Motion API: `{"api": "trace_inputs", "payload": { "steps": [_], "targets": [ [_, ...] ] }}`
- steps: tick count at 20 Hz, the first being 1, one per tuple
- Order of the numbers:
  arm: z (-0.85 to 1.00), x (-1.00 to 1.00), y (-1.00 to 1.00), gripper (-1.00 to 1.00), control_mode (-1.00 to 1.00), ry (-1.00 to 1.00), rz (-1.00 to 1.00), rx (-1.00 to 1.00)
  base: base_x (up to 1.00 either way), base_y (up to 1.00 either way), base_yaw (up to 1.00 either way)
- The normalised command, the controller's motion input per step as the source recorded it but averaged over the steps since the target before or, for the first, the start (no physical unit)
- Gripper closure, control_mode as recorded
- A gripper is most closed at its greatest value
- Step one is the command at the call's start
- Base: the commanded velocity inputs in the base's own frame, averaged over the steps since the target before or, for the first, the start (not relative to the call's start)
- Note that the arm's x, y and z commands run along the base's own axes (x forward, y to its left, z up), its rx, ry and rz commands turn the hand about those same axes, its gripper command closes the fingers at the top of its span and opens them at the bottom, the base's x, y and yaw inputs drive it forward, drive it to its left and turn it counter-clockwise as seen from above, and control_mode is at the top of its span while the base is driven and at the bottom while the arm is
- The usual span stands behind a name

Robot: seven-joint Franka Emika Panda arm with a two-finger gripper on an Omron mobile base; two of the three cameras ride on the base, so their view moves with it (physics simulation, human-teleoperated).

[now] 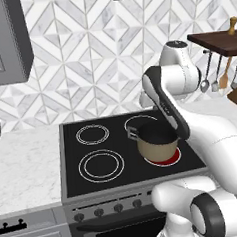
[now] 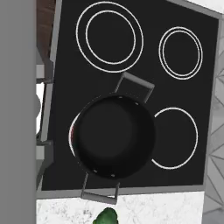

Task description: Put the broccoli and lemon wedge in the pot. Retrieve the spatula and lightly stir the vegetables in the pot.

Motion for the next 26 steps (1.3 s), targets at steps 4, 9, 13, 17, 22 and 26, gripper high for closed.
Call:
{"api": "trace_inputs", "payload": {
  "steps": [4,9,13,17,22,26],
  "targets": [
    [-0.08,-0.25,0.01,-1.0,-1.0,-0.01,0.0,0.0,0.0,0.0,0.0],
    [-0.44,-0.39,-0.26,-1.0,-1.0,-0.04,-0.16,0.0,0.0,0.0,0.0],
    [-0.41,-0.14,-1.0,-1.0,-1.0,-0.04,-0.06,0.17,0.0,0.0,0.0],
    [0.0,0.02,-1.0,-1.0,-1.0,0.05,-0.14,0.32,0.0,0.0,0.0],
    [-0.17,0.18,-1.0,-1.0,-1.0,0.18,-0.37,0.28,0.0,0.0,0.0],
    [-0.41,0.22,-1.0,-1.0,-1.0,0.29,-0.42,0.21,0.0,0.0,0.0]
  ]
}}
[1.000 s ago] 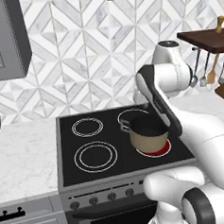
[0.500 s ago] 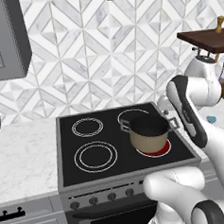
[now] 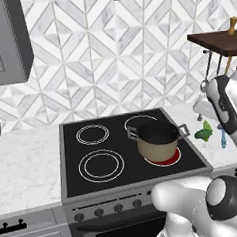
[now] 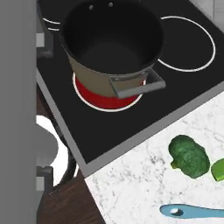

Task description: Put the broccoli and lemon wedge in the pot. Retrieve the spatula and lightly stir the vegetables in the pot.

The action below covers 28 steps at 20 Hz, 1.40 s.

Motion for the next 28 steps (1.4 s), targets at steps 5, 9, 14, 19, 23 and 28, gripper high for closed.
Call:
{"api": "trace_inputs", "payload": {
  "steps": [5,9,14,19,23,28],
  "targets": [
    [-0.56,0.32,-1.0,-1.0,-1.0,0.29,-0.35,0.24,0.0,0.0,0.0],
    [-0.86,0.51,-0.75,-1.0,-1.0,0.19,-0.32,0.17,0.0,0.0,0.0],
    [-0.49,0.76,-0.18,-1.0,-1.0,0.03,-0.15,0.04,0.0,0.0,0.0],
    [-0.41,0.73,-0.03,-1.0,-1.0,0.01,-0.04,0.0,0.0,0.0,0.0],
    [-0.63,0.45,0.0,-1.0,-1.0,0.0,0.0,0.0,0.0,0.0,0.0],
    [-0.37,0.4,-0.01,-1.0,-1.0,0.0,0.0,0.0,0.0,0.0,0.0]
  ]
}}
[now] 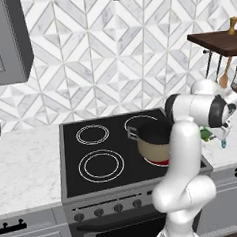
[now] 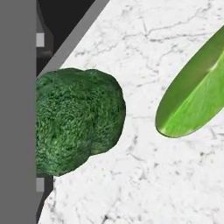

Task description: Put the broccoli and lemon wedge in the pot. Retrieve the spatula and lightly stir the vegetables in the pot.

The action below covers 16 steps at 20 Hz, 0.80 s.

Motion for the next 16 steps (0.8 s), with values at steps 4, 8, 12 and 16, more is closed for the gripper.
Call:
{"api": "trace_inputs", "payload": {
  "steps": [4,8,12,16],
  "targets": [
    [-0.17,0.34,-0.07,-1.0,-1.0,0.0,0.0,0.0,0.0,0.0,0.0],
    [-0.15,-0.01,0.12,1.0,-1.0,0.0,0.0,0.0,0.0,0.0,0.0],
    [0.25,-0.42,0.29,1.0,-1.0,-0.07,0.0,0.0,0.0,0.0,0.0],
    [1.0,-0.69,0.43,1.0,-1.0,-0.16,0.07,-0.07,0.0,0.0,0.0]
  ]
}}
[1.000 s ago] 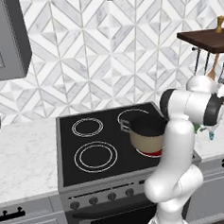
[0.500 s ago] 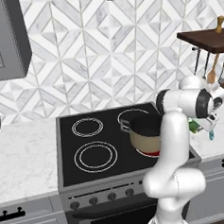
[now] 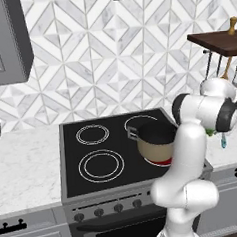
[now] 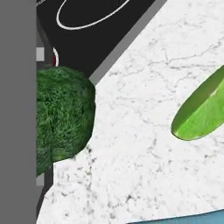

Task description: Put the broccoli and lemon wedge in the pot. Retrieve the spatula and lightly stir the vegetables in the pot.

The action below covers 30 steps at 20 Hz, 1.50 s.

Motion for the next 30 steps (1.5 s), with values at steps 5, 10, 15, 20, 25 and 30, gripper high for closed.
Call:
{"api": "trace_inputs", "payload": {
  "steps": [5,10,15,20,25,30],
  "targets": [
    [1.0,-0.61,0.82,1.0,-1.0,-0.15,0.09,-0.16,0.0,0.0,0.0],
    [1.0,-0.39,0.92,1.0,-1.0,-0.1,0.0,-0.09,0.0,0.0,0.0],
    [0.69,0.09,0.97,1.0,-1.0,0.07,0.0,0.0,0.0,0.0,0.0],
    [-0.26,0.29,0.76,1.0,-1.0,0.23,0.06,-0.01,0.0,0.0,0.0],
    [-0.58,0.44,0.3,1.0,-1.0,0.26,0.01,-0.07,0.0,0.0,0.0],
    [-0.05,0.28,0.21,-1.0,-1.0,0.07,0.0,-0.03,0.0,0.0,0.0]
  ]
}}
